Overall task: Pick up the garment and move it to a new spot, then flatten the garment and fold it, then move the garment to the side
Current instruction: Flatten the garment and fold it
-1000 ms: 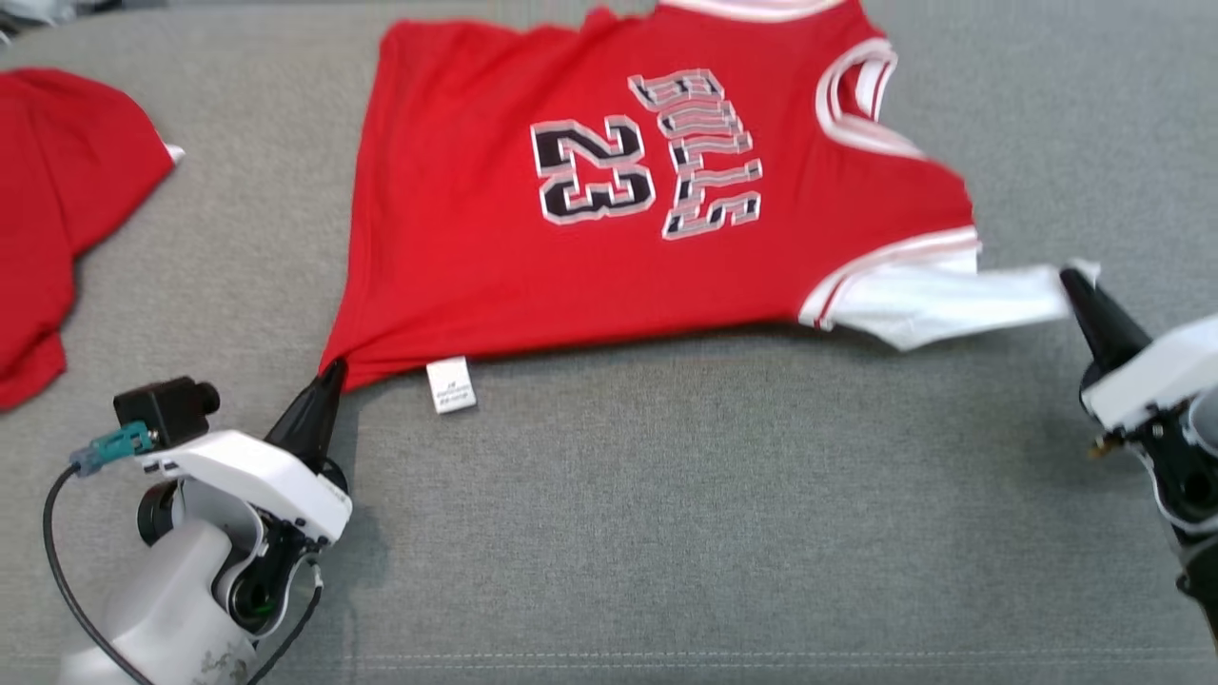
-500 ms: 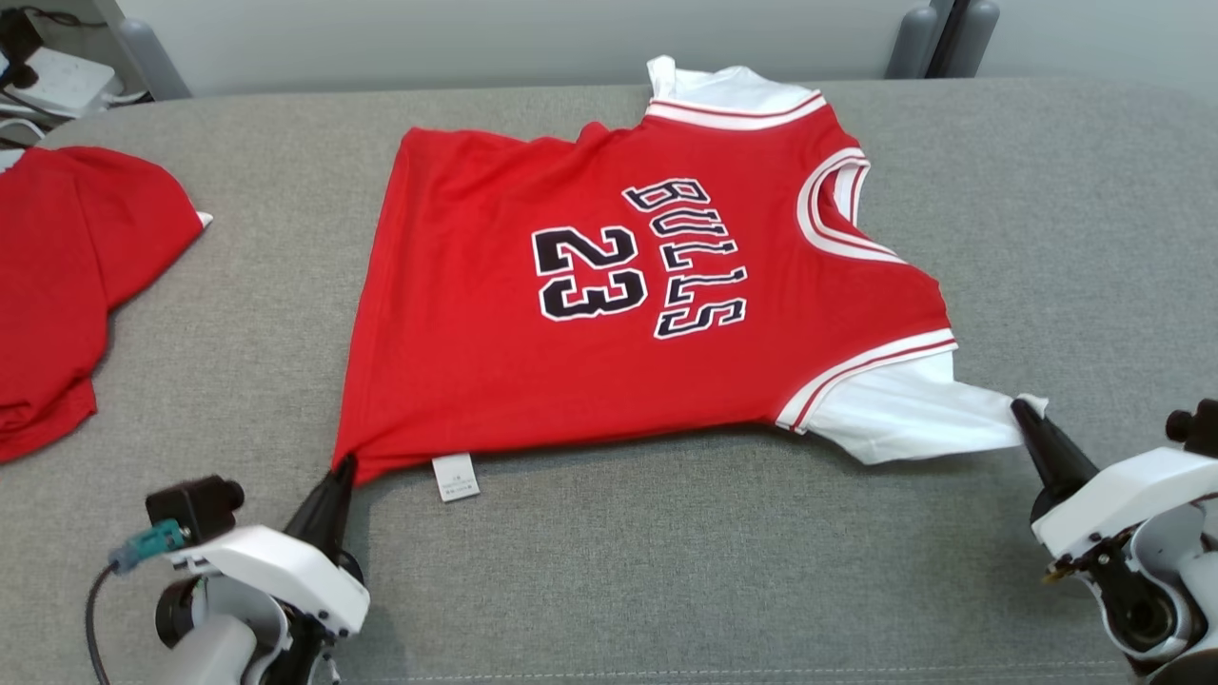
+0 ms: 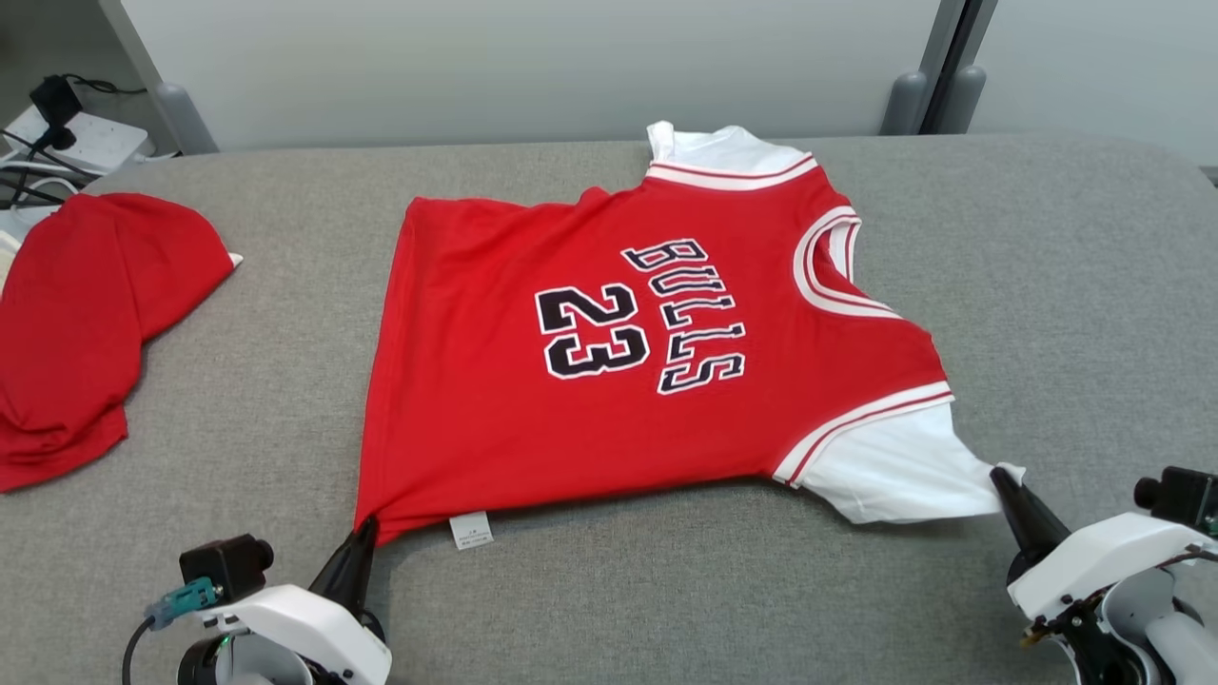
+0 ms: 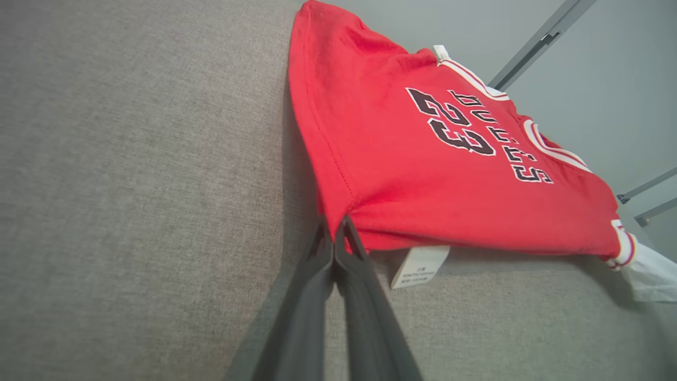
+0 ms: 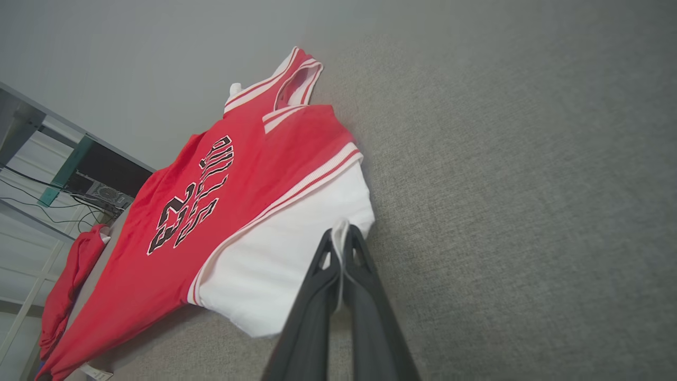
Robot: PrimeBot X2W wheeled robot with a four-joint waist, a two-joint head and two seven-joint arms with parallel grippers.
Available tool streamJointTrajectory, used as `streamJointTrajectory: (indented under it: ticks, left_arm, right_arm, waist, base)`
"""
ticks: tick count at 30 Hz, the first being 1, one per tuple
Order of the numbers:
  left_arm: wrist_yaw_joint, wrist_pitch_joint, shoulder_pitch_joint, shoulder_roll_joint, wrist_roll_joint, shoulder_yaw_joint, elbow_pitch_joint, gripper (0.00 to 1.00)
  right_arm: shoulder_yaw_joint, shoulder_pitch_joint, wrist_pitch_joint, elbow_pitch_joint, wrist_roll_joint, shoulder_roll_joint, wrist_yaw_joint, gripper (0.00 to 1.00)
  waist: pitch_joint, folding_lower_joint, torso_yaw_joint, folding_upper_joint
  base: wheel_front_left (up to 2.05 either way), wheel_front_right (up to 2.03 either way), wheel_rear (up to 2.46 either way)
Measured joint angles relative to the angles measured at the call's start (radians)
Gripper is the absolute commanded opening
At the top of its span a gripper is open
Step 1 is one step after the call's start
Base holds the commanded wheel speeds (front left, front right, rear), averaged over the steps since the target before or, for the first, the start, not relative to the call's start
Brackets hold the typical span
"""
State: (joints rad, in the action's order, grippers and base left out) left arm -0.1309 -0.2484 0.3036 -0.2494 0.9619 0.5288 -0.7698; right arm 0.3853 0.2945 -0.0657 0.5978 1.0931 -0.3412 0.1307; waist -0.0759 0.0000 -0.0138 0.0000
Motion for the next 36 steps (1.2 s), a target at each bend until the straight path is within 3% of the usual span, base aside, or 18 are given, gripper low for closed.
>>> streamJointTrajectory:
  ticks: [8, 21, 23, 24, 25, 26, 31, 36]
  left_arm:
    - [0.0, 0.0, -0.03, 0.006, -0.041, -0.013, -0.016, 0.0]
    - [0.0, 0.0, -0.027, 0.033, -0.064, -0.001, -0.016, 0.0]
    - [0.0, 0.0, -0.027, 0.037, -0.064, 0.003, -0.016, 0.41]
    - [0.0, 0.0, -0.025, 0.037, -0.064, 0.003, -0.017, 0.86]
    - [0.0, 0.0, -0.023, 0.037, -0.065, 0.003, -0.019, 1.0]
    - [0.0, 0.0, -0.02, 0.037, -0.069, 0.003, -0.019, 1.0]
    - [0.0, 0.0, -0.011, 0.036, -0.117, -0.02, -0.023, 1.0]
    - [0.0, 0.0, -0.013, 0.03, -0.216, -0.116, -0.025, 1.0]
  right_arm:
    - [0.033, -0.009, -0.016, 0.012, 0.016, 0.001, 0.0, 0.0]
    - [0.093, 0.025, -0.086, 0.031, -0.002, 0.003, 0.0, 0.0]
    - [0.101, 0.035, -0.097, 0.035, -0.002, 0.003, 0.0, 0.0]
    - [0.102, 0.039, -0.101, 0.038, -0.002, 0.003, 0.0, 0.3]
    - [0.103, 0.043, -0.102, 0.043, -0.002, 0.003, 0.0, 0.84]
    - [0.106, 0.046, -0.102, 0.048, -0.002, 0.003, 0.0, 1.0]
    - [0.116, 0.05, -0.127, 0.072, -0.001, -0.001, 0.0, 1.0]
    - [0.072, 0.067, -0.171, 0.127, -0.043, -0.015, 0.0, 1.0]
  waist:
    - [0.021, 0.0, 0.001, 0.0001]
    - [-0.035, 0.0, 0.005, 0.0]
    - [-0.043, 0.0, 0.005, 0.0]
    - [-0.047, 0.0, 0.006, 0.0]
    - [-0.05, 0.0, 0.006, 0.0]
    - [-0.053, 0.0, 0.006, 0.0]
    - [-0.056, 0.0, 0.009, 0.0]
    - [-0.042, 0.0, 0.012, 0.0]
  base:
    - [0.0, 0.0, 0.0]
    - [0.0, 0.0, 0.0]
    - [0.0, 0.0, 0.0]
    - [0.0, 0.0, 0.0]
    - [0.0, 0.0, 0.0]
    - [0.0, 0.0, 0.0]
    - [0.0, 0.0, 0.0]
    - [0.0, 0.0, 0.0]
